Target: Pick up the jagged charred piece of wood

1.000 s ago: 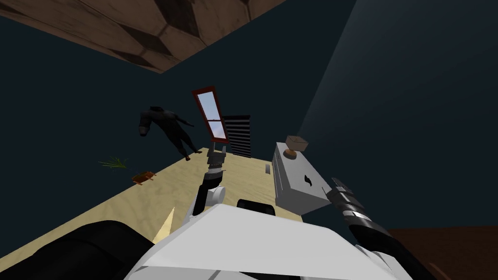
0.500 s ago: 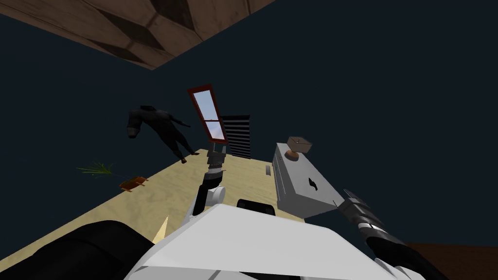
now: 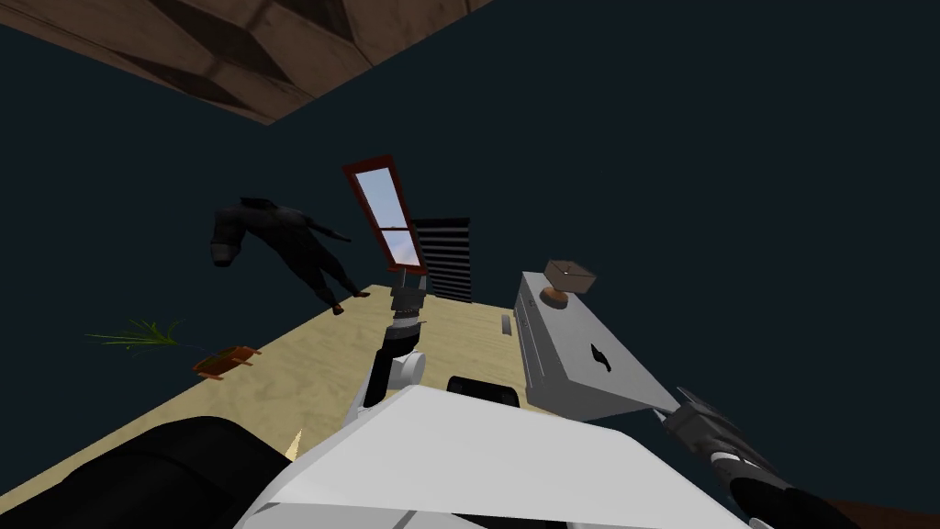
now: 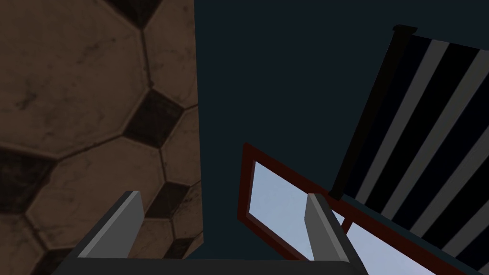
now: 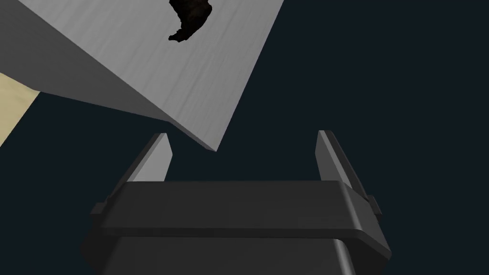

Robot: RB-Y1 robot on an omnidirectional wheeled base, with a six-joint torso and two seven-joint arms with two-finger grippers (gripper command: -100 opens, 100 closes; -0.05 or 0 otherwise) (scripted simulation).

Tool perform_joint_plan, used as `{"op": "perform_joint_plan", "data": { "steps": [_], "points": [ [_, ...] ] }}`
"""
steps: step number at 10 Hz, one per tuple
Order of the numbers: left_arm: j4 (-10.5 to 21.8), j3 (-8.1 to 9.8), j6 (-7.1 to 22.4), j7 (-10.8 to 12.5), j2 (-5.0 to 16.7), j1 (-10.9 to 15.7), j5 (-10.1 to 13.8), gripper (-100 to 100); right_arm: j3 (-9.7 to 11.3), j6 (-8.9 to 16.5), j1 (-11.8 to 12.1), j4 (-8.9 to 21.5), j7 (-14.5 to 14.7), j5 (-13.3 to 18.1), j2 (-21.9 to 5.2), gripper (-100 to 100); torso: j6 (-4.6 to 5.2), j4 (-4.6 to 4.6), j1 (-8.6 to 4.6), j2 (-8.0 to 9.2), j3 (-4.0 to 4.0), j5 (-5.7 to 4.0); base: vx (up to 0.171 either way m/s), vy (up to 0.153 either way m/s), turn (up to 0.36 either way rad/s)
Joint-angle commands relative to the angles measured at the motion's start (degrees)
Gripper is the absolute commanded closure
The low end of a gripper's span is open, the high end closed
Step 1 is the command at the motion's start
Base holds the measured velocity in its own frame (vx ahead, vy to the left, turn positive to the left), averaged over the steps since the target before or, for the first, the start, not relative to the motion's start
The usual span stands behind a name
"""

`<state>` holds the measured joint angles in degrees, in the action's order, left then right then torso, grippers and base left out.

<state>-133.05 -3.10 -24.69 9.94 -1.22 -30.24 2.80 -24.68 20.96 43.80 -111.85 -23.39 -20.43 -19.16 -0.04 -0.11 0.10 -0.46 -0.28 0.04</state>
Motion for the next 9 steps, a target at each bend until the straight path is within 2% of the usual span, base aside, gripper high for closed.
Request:
{"op": "perform_joint_plan", "data": {
  "steps": [1, 3, 4, 5, 6, 8, 9],
  "points": [
    [0.0, 0.0, 0.0, 0.0, 0.0, 0.0, 0.0, 0, -1.7, 2.9, 0.4, 1.9, -2.2, -1.8, -0.7, -100, 0.0, 0.0, 0.0, 0.0, 0.0, 0.0, 0.111, 0.029, -0.062],
    [0.0, 0.0, 0.0, 0.0, 0.0, 0.0, 0.0, 0, -1.7, 4.7, 0.4, 1.9, -2.2, -1.8, -0.7, -100, 0.0, 0.01, -0.08, 0.03, 0.02, -0.02, 0.075, 0.021, -0.027],
    [0.0, 0.0, 0.0, 0.0, 0.0, 0.0, 0.0, 0, -3.1, 6.7, 0.5, 3.6, -4.0, -3.5, -1.3, -100, 0.0, 0.04, -0.09, 0.17, 0.1, -0.02, 0.104, 0.023, -0.072],
    [0.0, 0.0, 0.0, 0.0, 0.0, 0.0, 0.0, 0, -3.1, 8.5, 0.5, 3.6, -4.0, -3.5, -1.3, -100, 0.02, 0.03, -0.08, 0.07, 0.05, -0.02, 0.106, 0.033, -0.048],
    [0.0, 0.0, 0.0, 0.0, 0.0, 0.0, 0.0, 0, -4.4, 10.3, 0.5, 5.4, -6.0, -5.1, -2.0, -100, 0.0, 0.01, -0.05, 0.05, 0.03, -0.02, 0.142, 0.023, -0.079],
    [0.0, 0.0, 0.0, 0.0, 0.0, 0.0, 0.0, 0, -4.4, 12.2, 0.5, 5.4, -6.0, -5.1, -2.0, -100, -0.01, -0.02, -0.12, -0.08, -0.04, -0.03, 0.099, 0.014, -0.01],
    [0.0, 0.0, 0.0, 0.0, 0.0, 0.0, 0.0, 0, -5.7, 14.2, 0.4, 7.2, -7.9, -6.8, -2.6, -100, -0.01, 0.02, -0.14, 0.1, 0.05, -0.03, 0.108, 0.008, -0.071]
  ]
}}
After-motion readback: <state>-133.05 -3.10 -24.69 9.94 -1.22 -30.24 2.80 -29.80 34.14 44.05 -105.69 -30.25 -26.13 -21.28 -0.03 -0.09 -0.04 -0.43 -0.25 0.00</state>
